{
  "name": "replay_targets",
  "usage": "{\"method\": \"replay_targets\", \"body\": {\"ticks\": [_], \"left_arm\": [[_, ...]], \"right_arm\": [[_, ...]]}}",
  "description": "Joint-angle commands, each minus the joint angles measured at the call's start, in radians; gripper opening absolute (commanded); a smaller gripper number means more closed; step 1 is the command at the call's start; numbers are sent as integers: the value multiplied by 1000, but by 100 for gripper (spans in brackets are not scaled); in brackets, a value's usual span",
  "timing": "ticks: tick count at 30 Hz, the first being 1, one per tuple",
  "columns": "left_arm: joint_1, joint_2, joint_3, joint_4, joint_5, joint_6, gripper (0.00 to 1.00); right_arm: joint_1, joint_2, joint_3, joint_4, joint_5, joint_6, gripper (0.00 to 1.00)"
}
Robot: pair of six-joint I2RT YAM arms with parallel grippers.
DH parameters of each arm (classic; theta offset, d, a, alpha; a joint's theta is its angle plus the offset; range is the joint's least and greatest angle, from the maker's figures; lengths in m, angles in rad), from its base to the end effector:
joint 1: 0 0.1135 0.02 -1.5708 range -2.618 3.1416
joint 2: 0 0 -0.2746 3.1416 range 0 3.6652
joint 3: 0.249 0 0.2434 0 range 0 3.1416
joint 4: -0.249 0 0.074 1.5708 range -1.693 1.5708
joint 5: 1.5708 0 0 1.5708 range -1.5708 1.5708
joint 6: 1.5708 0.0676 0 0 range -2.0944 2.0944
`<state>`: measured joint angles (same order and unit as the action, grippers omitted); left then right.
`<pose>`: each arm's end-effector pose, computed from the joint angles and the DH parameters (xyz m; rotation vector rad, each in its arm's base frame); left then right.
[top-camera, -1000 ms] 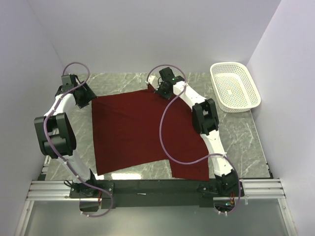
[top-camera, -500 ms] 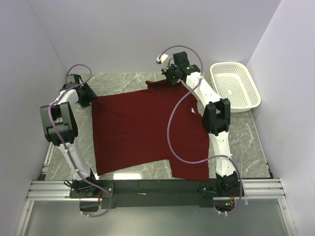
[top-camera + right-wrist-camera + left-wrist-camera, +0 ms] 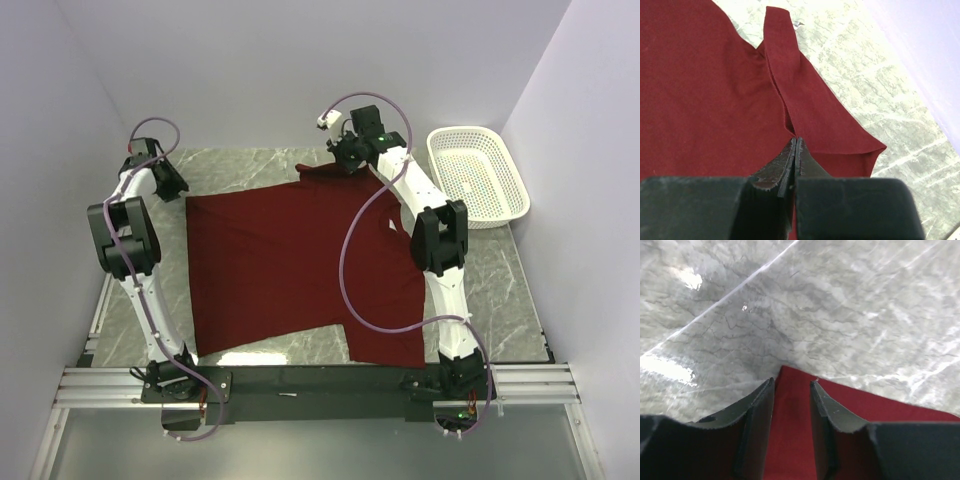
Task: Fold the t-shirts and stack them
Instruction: Flatten the tshirt out, then fold the tshirt
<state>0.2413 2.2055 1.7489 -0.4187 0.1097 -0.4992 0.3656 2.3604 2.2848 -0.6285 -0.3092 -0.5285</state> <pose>0.4984 0.1150 0.1761 -0.8425 2.3056 -0.2480 0.5158 0.2195 0.2593 -1.1153 1.9523 0.2639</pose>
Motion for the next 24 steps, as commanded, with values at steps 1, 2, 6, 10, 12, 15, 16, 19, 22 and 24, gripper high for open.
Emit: {"method": "replay_targets", "body": {"ticks": [1, 2, 6, 10, 12, 15, 16, 19, 22, 24], "left_arm": [[3, 33, 52, -45, 28, 16, 40], [3, 34, 51, -43, 30, 17, 40], [3, 43, 57, -43, 33, 27, 40], [3, 78, 83, -60, 47, 36, 40], [3, 91, 90, -66, 45, 40, 39], [3, 108, 100, -78, 47, 48, 32], [3, 111, 97, -77, 45, 48, 30], [3, 106, 89, -72, 45, 50, 26], [4, 106, 84, -69, 50, 48, 16], [3, 103, 92, -66, 59, 51, 7]], "right_arm": [[-8, -56, 15, 18, -18, 12, 0], [-8, -55, 15, 16, -18, 12, 0], [-10, -53, 15, 16, -21, 15, 0], [-13, -56, 15, 18, -25, 24, 0], [-14, -58, 13, 16, -28, 25, 0], [-19, -64, 12, 15, -33, 27, 0], [-20, -67, 13, 13, -34, 28, 0], [-25, -72, 15, 12, -37, 30, 0], [-31, -76, 13, 10, -42, 33, 0], [-36, -81, 12, 9, -44, 35, 0]]}}
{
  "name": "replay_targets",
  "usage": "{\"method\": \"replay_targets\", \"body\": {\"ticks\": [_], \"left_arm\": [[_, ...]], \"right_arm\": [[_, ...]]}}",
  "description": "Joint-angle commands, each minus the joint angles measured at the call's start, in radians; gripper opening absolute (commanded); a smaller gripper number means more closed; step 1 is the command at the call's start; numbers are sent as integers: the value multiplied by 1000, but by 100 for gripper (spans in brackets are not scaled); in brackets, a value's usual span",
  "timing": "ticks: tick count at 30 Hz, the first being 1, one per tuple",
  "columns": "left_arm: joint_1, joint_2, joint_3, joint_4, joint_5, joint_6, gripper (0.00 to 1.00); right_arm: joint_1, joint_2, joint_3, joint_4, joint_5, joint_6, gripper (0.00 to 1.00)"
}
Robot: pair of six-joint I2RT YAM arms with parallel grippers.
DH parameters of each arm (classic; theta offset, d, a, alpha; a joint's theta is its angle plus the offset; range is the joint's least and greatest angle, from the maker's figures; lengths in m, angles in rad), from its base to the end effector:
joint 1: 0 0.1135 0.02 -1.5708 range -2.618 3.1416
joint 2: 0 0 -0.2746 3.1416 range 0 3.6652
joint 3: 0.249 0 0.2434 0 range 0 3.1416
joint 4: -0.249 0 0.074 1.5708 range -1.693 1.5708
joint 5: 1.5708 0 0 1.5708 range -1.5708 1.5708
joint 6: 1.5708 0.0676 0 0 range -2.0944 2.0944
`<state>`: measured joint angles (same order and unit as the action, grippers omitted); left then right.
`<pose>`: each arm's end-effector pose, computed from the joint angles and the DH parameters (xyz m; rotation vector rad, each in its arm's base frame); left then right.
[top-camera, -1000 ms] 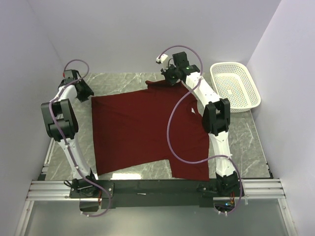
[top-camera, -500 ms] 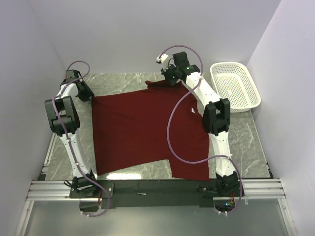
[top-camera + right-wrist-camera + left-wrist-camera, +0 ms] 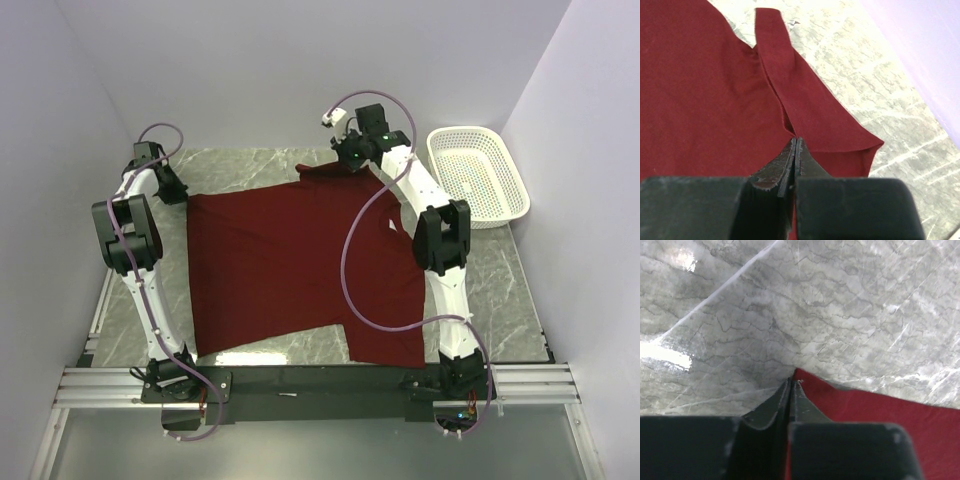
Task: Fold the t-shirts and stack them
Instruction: Fold the tshirt
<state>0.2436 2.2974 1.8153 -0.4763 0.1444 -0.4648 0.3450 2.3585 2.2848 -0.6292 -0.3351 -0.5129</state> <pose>0.5072 0.1160 0.1472 -0.8250 2.3982 -0.2708 0.5190 0.2101 0.2606 -1.0895 1.9609 0.2900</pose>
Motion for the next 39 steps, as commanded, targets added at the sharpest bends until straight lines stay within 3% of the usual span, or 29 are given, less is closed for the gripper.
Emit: {"method": "replay_targets", "body": {"ticks": [1, 6, 10, 12, 20, 27, 33, 36, 39], "left_arm": [[0, 5, 27, -7, 26, 15, 4], [2, -36, 30, 11, 34, 5, 1], [0, -75, 23, 22, 9, 6, 43], [0, -81, 21, 19, 7, 15, 48], [-3, -10, 64, -56, -22, 90, 44], [-27, -9, 26, -44, -40, 140, 48], [-67, 54, 122, -110, -110, 160, 48], [-90, 86, 157, -156, -185, 166, 43], [-95, 86, 142, -166, -252, 173, 30]], "right_arm": [[-17, -82, 8, 10, -19, 20, 0], [-29, -94, 10, 11, -28, 27, 0], [-31, -96, 10, 10, -33, 30, 0], [-31, -96, 8, 10, -35, 33, 0], [-34, -97, 5, 13, -42, 42, 0], [-37, -93, 8, 10, -42, 43, 0], [-35, -94, 7, 10, -45, 45, 0], [-37, -99, -2, 10, -47, 42, 0], [-37, -110, -16, 16, -48, 40, 0]]}}
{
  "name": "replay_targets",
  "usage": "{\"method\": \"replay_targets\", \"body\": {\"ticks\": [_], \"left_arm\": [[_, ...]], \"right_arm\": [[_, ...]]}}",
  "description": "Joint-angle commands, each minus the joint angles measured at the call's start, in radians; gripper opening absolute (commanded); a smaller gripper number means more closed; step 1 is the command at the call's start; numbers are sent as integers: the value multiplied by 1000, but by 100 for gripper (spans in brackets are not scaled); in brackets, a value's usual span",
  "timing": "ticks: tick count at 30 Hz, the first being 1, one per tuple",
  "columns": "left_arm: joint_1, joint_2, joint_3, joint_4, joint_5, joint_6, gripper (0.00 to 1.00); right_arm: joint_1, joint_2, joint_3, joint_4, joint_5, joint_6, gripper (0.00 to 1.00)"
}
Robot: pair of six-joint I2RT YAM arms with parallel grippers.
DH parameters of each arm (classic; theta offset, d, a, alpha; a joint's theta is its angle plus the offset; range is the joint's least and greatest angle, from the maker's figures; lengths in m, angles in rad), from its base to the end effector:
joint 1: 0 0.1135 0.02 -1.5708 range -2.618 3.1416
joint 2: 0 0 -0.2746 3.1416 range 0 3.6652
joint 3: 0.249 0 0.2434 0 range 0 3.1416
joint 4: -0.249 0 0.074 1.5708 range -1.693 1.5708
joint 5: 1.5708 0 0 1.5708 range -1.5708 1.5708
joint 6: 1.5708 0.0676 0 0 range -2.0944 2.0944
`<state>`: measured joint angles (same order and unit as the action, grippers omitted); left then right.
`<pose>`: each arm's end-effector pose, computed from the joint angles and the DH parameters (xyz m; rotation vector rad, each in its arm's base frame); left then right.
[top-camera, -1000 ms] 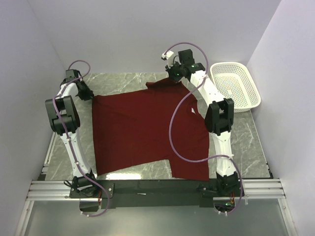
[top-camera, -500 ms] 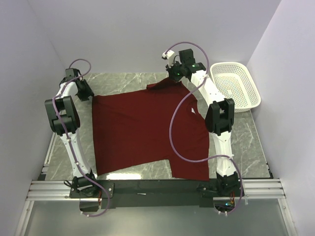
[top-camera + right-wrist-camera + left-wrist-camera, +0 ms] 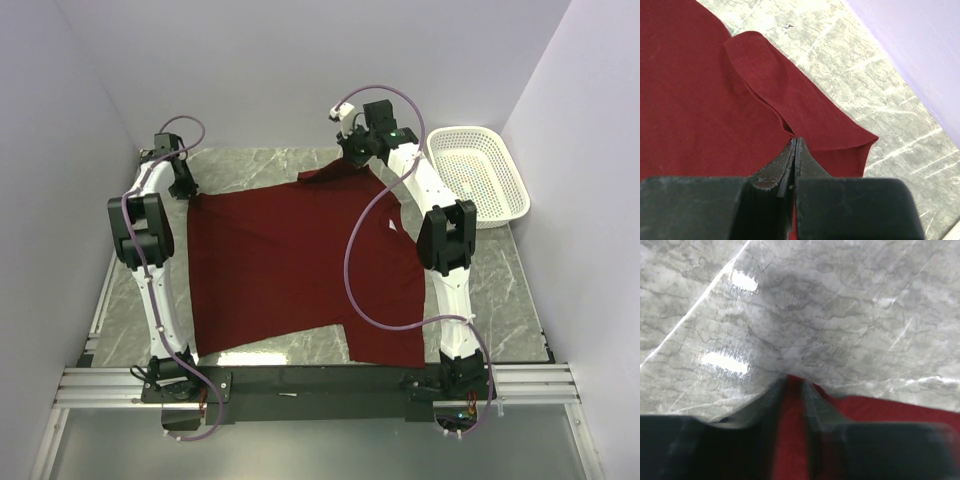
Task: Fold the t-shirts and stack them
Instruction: Fold the tshirt
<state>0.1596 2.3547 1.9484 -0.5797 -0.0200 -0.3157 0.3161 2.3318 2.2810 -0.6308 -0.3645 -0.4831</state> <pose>0.5255 0.0859 0.1518 -0.6094 2.4832 -0.0345 0.5196 0.1953 0.2739 -1.0385 1.9604 0.3180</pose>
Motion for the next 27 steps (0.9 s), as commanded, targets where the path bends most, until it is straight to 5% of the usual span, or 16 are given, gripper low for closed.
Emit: {"method": "replay_targets", "body": {"ticks": [1, 4, 14, 27], "left_arm": [[-11, 25, 1, -60, -113, 26, 20], [-8, 11, -25, -42, -120, 26, 1], [-9, -70, 6, -6, -41, -3, 0], [-2, -258, -149, 132, 11, -20, 0]], "right_arm": [[-11, -83, -14, 17, -21, 11, 0], [-15, -88, -12, 19, -24, 15, 0], [-32, -97, 12, 13, -25, 31, 0], [-77, -184, 9, 89, -25, 156, 0]]}}
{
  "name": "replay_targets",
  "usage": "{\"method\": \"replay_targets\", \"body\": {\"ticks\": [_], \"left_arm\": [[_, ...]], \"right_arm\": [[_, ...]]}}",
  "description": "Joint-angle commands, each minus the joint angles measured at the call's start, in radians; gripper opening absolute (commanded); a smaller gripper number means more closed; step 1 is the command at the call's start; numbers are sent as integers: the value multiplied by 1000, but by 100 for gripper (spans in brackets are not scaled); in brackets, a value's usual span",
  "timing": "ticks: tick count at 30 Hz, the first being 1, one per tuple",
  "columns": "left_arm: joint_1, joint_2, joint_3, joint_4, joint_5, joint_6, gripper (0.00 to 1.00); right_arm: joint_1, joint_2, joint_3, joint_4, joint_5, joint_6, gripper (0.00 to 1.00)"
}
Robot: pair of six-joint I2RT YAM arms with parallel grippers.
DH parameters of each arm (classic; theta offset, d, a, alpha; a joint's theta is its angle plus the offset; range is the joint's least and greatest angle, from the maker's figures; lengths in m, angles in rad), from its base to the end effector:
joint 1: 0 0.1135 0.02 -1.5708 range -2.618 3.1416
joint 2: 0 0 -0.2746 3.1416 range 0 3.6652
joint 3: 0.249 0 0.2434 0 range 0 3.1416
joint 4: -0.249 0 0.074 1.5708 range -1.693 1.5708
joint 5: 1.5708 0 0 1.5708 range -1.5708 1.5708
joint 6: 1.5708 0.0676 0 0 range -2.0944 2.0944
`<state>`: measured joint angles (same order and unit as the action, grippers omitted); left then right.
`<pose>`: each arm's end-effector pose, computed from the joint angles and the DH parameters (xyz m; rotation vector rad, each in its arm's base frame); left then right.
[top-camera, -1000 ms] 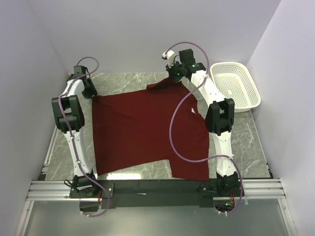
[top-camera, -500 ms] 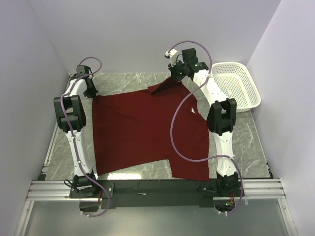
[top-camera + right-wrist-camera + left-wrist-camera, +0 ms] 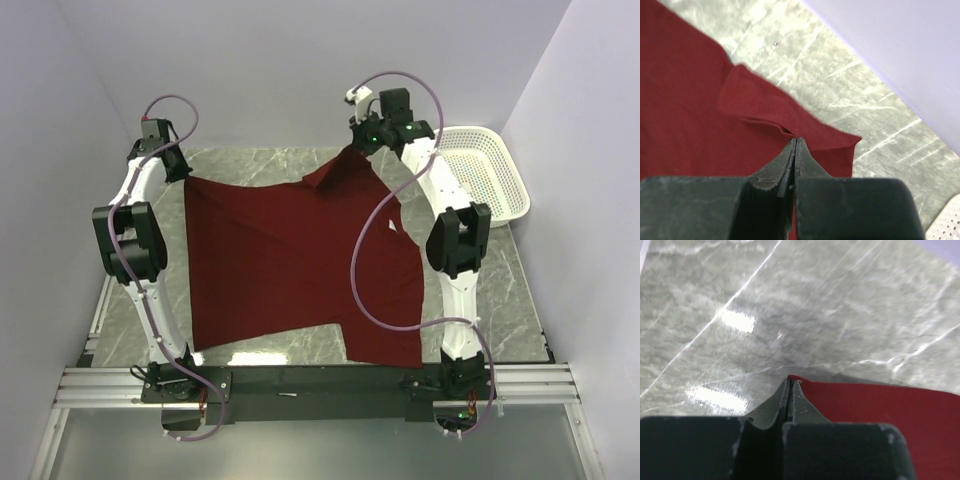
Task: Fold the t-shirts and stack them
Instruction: Fold the tshirt
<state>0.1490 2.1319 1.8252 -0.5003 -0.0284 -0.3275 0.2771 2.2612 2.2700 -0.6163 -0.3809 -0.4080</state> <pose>0.5011 0.0772 0.2297 -0.5744 2.3076 -0.0515 0.5150 0.1726 0.3092 -0.9208 1.9408 0.3381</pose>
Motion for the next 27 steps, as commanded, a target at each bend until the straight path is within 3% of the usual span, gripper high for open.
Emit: {"method": "replay_targets", "body": {"ticks": [1, 12, 27], "left_arm": [[9, -33, -33, 55, 19, -8, 0], [32, 22, -43, 19, 31, -8, 0], [37, -13, -113, 124, 41, -18, 0]], "right_arm": [[-48, -121, 19, 78, -27, 98, 0], [-81, -187, -13, 64, -124, 152, 0], [-116, -238, -52, 72, -194, 192, 0]]}}
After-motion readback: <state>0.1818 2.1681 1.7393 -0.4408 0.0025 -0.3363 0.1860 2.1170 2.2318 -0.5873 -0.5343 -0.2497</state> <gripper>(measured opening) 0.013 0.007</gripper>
